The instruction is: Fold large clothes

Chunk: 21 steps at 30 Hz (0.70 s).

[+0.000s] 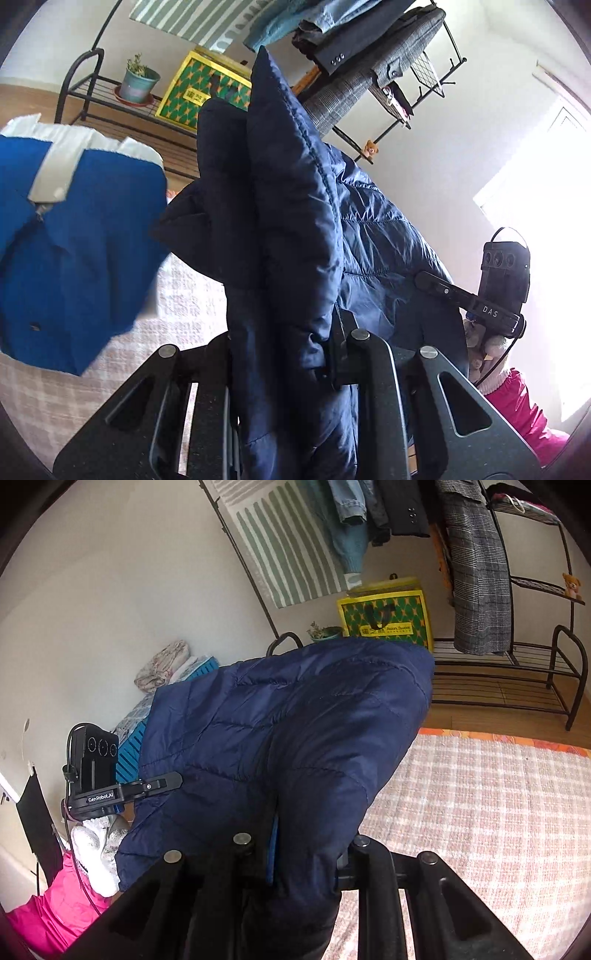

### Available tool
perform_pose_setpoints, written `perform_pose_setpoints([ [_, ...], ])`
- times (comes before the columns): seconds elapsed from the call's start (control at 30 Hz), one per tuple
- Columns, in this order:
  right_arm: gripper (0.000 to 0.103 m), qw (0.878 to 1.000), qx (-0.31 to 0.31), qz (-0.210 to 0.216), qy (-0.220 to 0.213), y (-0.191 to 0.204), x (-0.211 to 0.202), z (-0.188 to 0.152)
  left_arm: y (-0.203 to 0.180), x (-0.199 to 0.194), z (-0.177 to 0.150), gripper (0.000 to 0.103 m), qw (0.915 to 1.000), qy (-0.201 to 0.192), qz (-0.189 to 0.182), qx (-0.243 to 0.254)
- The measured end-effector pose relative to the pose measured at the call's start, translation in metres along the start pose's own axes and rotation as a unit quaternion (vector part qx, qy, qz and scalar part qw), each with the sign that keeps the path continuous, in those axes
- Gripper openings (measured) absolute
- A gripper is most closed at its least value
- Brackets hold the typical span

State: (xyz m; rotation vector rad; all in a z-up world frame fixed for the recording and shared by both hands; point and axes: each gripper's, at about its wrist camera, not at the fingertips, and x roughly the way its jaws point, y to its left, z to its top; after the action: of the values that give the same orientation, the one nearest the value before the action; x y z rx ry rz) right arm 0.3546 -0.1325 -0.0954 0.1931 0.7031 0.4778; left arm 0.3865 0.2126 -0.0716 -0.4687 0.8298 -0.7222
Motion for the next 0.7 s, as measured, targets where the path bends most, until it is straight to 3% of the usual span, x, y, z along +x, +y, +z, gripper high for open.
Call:
perform_pose_setpoints([
  [0.37,0.018,0.997,-0.047,0.058,-0.028,0.100,0.120,0.047,0.083,-0.092,0.088,0.020,0.9914,-0.076,0.106,0.009],
  [0.57,0.018,0.996,-0.060,0.065,-0.028,0.143,0.192,0.068,0.155,-0.116,0.121,0.020,0.9868,-0.081,0.139,-0.018],
  [0.7,0.018,0.996,-0.048,0.067,-0.027,0.155,0.233,0.068,0.200,-0.112,0.139,0.020,0.9825,-0.071,0.170,-0.025],
])
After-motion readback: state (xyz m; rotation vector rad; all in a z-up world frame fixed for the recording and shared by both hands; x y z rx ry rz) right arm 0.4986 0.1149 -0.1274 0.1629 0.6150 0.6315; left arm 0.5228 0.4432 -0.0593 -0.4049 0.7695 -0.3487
